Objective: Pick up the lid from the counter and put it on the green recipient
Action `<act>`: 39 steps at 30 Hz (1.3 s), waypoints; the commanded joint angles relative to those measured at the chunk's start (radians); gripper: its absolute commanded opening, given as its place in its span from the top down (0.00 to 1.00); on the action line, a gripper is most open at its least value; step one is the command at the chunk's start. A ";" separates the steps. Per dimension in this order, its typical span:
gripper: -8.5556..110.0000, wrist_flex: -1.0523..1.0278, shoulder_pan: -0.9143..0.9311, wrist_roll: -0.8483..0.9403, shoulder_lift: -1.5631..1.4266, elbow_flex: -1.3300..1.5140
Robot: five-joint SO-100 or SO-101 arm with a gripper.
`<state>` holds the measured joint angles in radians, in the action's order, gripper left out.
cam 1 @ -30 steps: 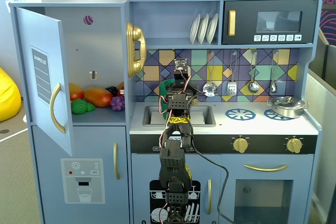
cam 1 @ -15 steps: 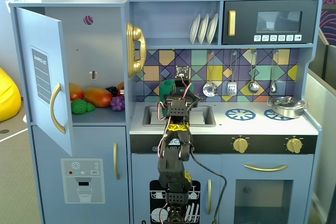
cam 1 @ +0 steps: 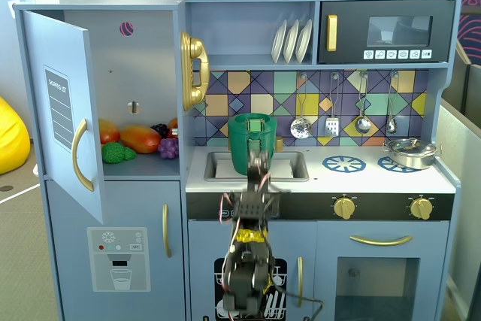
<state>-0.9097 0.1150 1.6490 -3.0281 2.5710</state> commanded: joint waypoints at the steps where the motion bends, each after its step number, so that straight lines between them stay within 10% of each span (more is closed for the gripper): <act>1: 0.93 -0.038 0.017 0.051 -0.143 0.199; 21: 0.91 -0.620 -0.061 -0.083 -0.150 0.425; 39: 0.88 -0.623 -0.072 -0.138 -0.150 0.425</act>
<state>-1.3576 0.0537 1.5386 -3.1845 3.0005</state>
